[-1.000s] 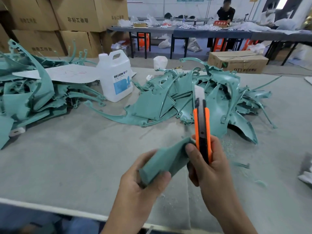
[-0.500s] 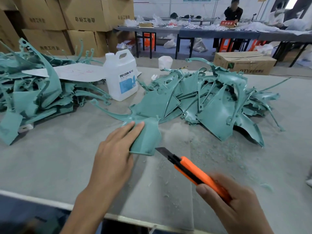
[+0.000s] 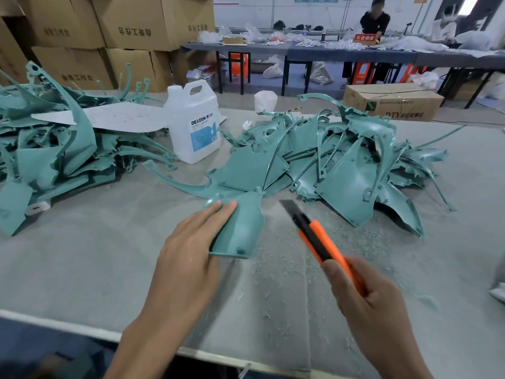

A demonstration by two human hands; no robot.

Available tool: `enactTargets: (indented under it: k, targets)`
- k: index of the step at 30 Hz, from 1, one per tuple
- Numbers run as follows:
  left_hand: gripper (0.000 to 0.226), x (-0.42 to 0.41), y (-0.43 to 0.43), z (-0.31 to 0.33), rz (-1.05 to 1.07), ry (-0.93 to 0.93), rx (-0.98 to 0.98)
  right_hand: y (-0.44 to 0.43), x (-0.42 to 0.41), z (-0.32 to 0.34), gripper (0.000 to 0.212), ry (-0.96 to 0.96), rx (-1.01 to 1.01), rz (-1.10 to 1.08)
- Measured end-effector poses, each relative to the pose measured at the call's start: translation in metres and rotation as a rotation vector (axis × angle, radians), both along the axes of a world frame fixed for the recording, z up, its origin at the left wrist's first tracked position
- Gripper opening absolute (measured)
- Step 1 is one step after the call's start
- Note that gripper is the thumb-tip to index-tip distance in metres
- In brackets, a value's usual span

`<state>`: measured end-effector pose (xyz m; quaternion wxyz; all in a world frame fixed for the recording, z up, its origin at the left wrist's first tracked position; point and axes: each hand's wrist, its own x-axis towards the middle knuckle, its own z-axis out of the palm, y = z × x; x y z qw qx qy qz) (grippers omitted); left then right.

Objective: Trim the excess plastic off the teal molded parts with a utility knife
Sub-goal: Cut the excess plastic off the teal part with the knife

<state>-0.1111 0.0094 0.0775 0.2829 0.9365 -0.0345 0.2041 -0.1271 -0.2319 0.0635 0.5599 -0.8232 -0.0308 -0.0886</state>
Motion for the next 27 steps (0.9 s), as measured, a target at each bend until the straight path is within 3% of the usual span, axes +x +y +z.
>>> enactTargets:
  k: [4, 6, 9, 14, 16, 21, 24, 27]
  targets:
    - [0.074, -0.004, -0.012, -0.004, 0.001, -0.051, 0.052, 0.010, 0.006, 0.000, 0.070, 0.090, 0.477, 0.019]
    - [0.082, -0.005, -0.021, -0.006, 0.028, -0.060, 0.047, 0.020, 0.002, 0.002, 0.063, 0.090, 0.528, 0.075]
    - [0.074, -0.004, -0.033, -0.007, 0.028, -0.126, 0.076, 0.034, -0.001, 0.000, 0.058, 0.107, 0.510, 0.147]
    - [0.064, -0.008, -0.024, -0.003, -0.104, -0.245, -0.013, 0.020, 0.008, 0.002, 0.030, 0.183, 0.776, 0.031]
    - [0.061, -0.009, -0.013, 0.000, -0.182, -0.263, -0.036, 0.008, 0.012, 0.000, 0.036, 0.235, 0.836, 0.043]
    - [0.013, -0.004, -0.003, 0.015, -0.383, -0.284, 0.125, 0.002, 0.020, -0.012, 0.034, 0.409, 0.827, 0.093]
    - [0.007, 0.004, 0.004, 0.018, -0.327, -0.086, 0.244, -0.001, 0.024, -0.031, 0.037, 0.425, 0.730, -0.008]
    - [0.005, 0.025, 0.012, 0.015, -0.247, 0.155, 0.382, -0.005, 0.019, -0.056, 0.026, 0.478, 0.599, -0.042]
